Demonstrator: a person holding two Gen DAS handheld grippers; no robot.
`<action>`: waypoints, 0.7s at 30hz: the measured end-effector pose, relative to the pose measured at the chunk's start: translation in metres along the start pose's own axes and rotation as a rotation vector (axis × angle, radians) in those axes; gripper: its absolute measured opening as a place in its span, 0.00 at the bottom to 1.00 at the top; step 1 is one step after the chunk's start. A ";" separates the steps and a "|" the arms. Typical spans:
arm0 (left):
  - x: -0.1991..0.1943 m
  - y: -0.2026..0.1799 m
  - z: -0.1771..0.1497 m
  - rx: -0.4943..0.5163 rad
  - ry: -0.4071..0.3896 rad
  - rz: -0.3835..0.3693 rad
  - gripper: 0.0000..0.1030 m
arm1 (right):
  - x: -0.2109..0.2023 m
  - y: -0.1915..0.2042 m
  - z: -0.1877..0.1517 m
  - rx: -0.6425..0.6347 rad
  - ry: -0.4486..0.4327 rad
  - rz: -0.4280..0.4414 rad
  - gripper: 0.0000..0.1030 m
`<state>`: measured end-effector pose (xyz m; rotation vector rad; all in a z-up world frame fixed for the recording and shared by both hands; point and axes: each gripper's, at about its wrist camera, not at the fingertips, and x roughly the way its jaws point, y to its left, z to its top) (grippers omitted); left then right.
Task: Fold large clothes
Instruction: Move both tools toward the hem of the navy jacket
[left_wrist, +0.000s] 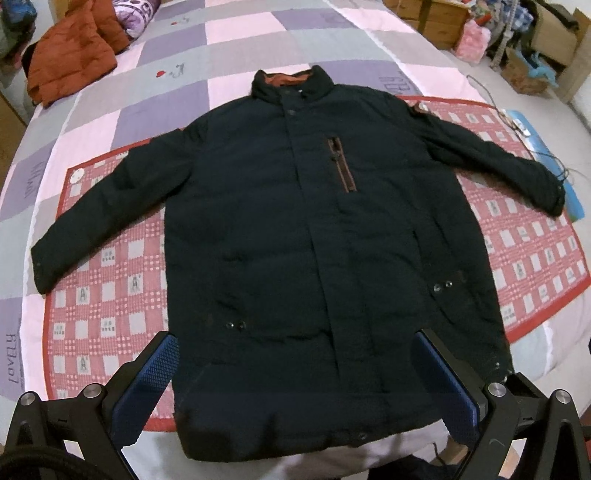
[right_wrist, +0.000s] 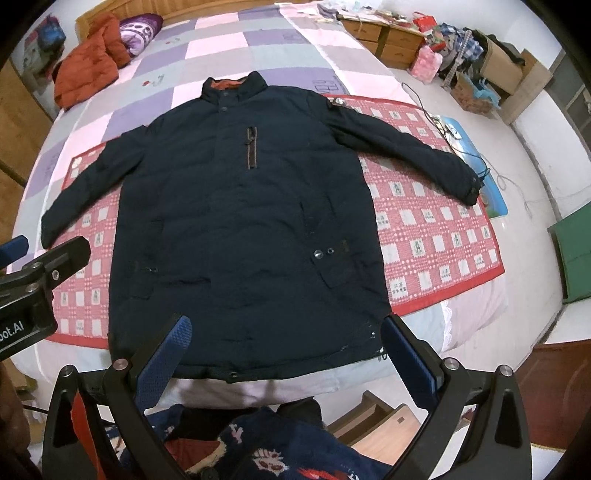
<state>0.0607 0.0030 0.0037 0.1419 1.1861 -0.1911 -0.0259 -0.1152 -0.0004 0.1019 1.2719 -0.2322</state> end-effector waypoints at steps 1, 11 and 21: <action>0.000 0.000 0.000 0.001 -0.001 0.001 1.00 | 0.000 0.000 0.001 0.002 -0.002 -0.001 1.00; 0.001 0.005 0.005 0.002 -0.014 -0.004 1.00 | -0.001 0.004 0.006 0.006 -0.005 -0.008 1.00; 0.006 0.010 0.011 0.000 -0.010 -0.001 1.00 | 0.004 0.006 0.010 0.001 0.005 -0.006 1.00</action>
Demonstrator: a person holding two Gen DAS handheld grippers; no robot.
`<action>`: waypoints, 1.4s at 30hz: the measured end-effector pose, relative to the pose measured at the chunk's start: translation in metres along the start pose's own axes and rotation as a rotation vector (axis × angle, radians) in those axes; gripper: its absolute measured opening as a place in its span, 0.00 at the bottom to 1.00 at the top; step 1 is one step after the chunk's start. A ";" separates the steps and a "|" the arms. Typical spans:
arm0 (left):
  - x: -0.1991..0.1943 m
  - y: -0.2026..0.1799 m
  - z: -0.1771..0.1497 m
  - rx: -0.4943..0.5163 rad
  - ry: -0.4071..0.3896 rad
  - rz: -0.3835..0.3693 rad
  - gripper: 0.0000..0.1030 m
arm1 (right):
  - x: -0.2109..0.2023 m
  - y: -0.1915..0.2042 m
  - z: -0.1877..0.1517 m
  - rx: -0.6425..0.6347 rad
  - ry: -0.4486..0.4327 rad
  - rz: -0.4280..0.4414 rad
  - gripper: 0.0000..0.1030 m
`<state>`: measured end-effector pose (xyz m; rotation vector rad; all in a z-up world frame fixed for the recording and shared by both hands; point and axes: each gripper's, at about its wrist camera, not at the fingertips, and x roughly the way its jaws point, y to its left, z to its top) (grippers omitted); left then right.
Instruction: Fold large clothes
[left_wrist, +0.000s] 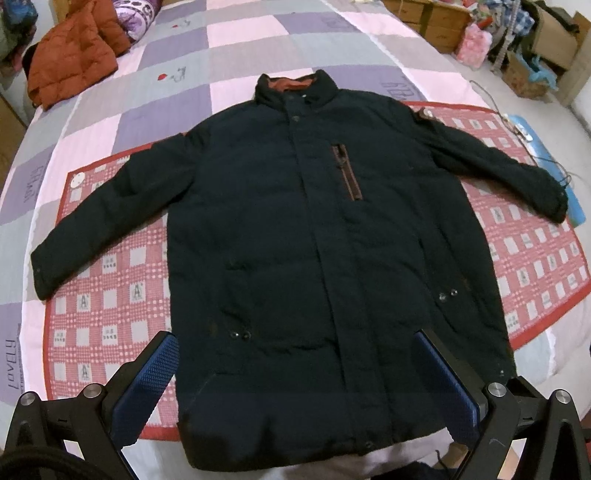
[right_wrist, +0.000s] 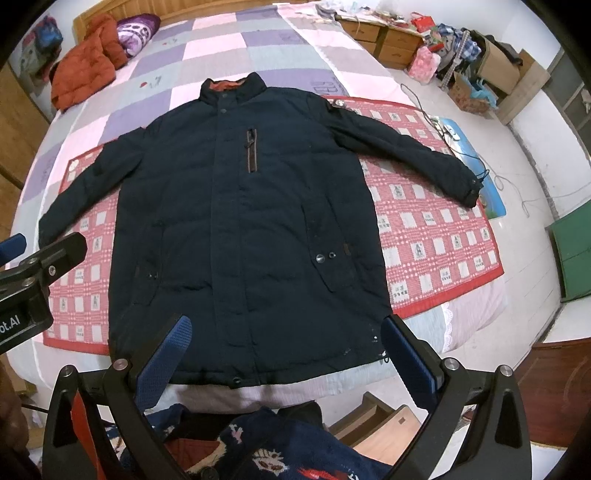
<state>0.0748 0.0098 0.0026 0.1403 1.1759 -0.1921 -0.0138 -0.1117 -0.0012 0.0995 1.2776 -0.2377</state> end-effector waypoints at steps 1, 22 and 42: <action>0.001 0.001 0.001 0.000 0.002 0.002 1.00 | 0.002 0.002 0.001 -0.001 0.003 0.000 1.00; 0.047 0.007 0.022 -0.071 0.024 0.030 1.00 | 0.040 0.002 0.034 -0.044 0.010 0.019 1.00; 0.243 0.024 0.031 -0.205 -0.034 0.101 1.00 | 0.251 -0.008 0.110 -0.119 -0.062 0.049 1.00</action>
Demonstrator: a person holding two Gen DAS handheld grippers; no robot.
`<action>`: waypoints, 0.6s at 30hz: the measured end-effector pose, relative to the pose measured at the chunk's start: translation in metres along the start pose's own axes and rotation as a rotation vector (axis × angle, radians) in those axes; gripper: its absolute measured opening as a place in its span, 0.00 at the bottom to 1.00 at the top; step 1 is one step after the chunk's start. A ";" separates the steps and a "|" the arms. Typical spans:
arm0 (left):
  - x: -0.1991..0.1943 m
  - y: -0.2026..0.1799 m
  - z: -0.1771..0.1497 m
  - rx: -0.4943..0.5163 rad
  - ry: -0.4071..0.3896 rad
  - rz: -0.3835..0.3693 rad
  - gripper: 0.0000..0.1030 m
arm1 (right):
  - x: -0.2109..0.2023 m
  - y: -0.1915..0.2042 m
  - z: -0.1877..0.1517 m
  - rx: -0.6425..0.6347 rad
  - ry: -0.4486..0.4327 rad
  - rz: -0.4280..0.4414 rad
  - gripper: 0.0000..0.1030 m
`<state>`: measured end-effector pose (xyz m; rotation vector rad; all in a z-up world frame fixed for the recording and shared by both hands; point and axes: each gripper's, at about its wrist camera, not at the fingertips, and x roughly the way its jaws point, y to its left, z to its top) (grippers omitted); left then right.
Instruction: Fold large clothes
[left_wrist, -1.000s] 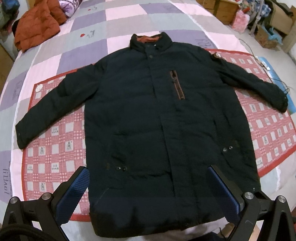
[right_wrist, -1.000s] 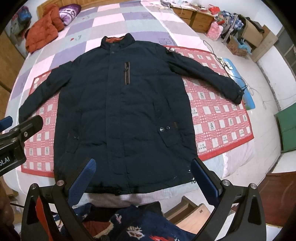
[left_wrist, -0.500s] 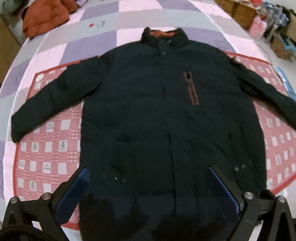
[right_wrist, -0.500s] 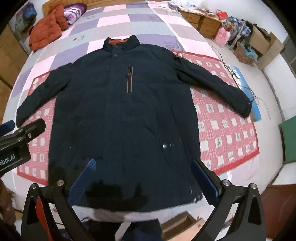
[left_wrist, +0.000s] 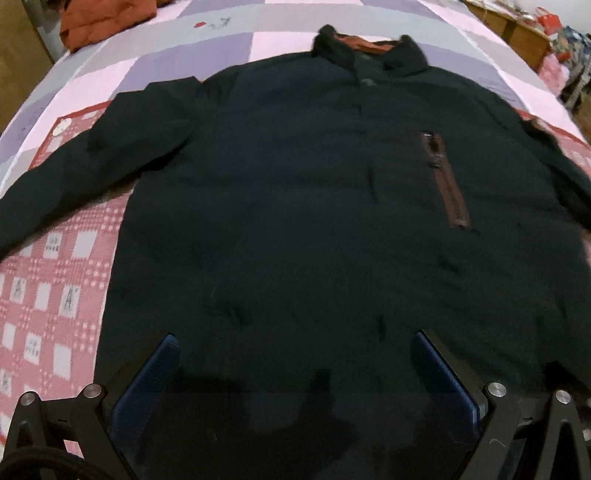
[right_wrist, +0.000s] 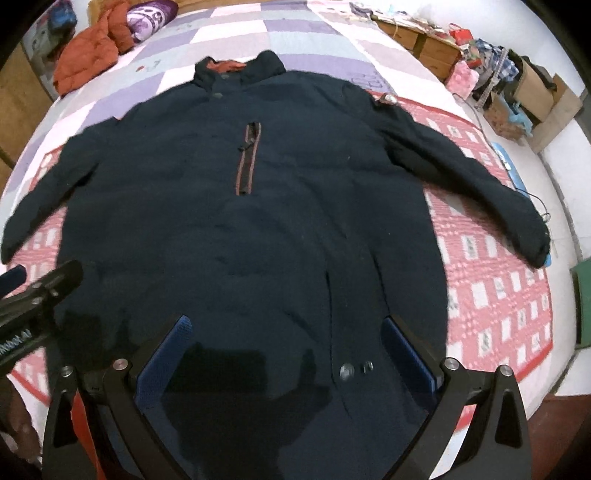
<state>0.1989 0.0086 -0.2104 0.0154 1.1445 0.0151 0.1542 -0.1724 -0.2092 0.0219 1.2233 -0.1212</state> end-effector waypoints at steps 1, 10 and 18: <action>0.014 0.006 0.000 0.006 -0.025 0.012 1.00 | 0.010 -0.002 0.001 -0.013 -0.012 0.005 1.00; 0.125 0.113 -0.013 -0.054 -0.066 0.029 1.00 | 0.125 -0.079 0.001 -0.202 -0.094 -0.098 1.00; 0.119 0.180 -0.030 -0.121 -0.063 0.123 1.00 | 0.131 -0.172 -0.016 -0.089 -0.134 0.032 1.00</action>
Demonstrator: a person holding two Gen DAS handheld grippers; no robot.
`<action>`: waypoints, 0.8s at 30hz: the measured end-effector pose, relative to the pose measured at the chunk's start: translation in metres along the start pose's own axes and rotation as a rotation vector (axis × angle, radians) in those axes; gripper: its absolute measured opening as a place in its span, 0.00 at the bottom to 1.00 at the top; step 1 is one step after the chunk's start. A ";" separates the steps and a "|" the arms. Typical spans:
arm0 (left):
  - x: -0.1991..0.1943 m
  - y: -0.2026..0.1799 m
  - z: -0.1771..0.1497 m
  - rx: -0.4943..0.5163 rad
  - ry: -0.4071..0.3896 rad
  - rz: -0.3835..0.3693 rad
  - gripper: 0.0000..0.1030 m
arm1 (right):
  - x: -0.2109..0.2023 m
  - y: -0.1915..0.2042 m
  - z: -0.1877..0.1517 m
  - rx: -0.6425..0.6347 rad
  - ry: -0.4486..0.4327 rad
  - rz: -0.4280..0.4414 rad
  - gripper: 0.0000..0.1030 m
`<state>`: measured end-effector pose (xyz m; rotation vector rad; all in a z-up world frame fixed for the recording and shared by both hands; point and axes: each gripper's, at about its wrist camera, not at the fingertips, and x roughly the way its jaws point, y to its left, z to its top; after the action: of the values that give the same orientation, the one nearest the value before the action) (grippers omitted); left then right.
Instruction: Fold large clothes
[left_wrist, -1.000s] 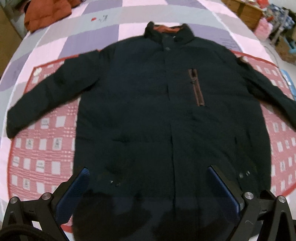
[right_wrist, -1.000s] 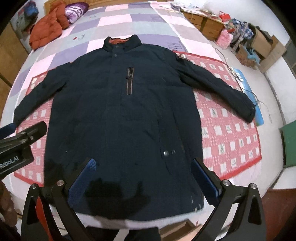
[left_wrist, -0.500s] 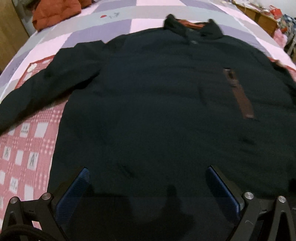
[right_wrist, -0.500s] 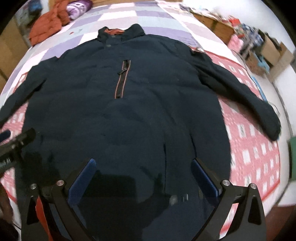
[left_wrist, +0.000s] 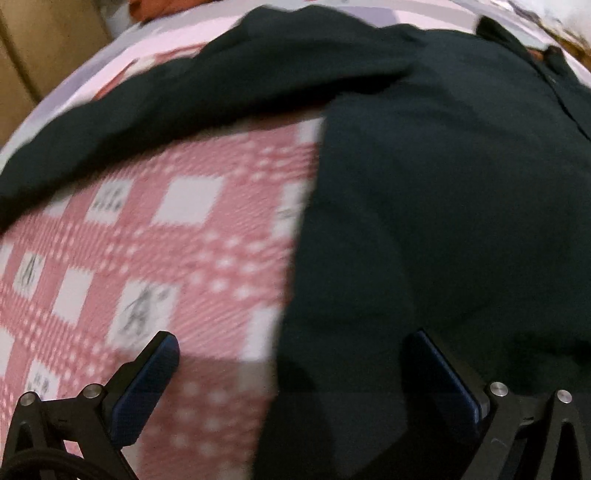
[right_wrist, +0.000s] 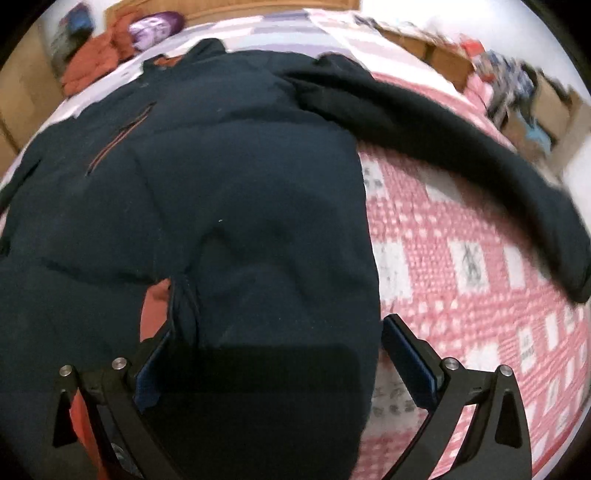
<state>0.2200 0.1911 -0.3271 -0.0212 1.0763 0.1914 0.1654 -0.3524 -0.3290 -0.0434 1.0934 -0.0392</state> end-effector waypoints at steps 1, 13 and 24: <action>-0.003 0.007 0.000 -0.010 0.010 0.001 1.00 | -0.001 0.002 0.002 0.007 0.008 -0.013 1.00; -0.036 0.060 -0.044 -0.083 0.021 0.009 1.00 | -0.029 -0.034 -0.037 0.164 0.119 0.047 1.00; -0.043 0.050 -0.072 -0.025 0.058 -0.010 1.00 | -0.040 -0.050 -0.045 0.201 0.017 0.119 0.19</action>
<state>0.1295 0.2261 -0.3199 -0.0548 1.1318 0.1962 0.1063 -0.4006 -0.3114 0.2029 1.1030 -0.0429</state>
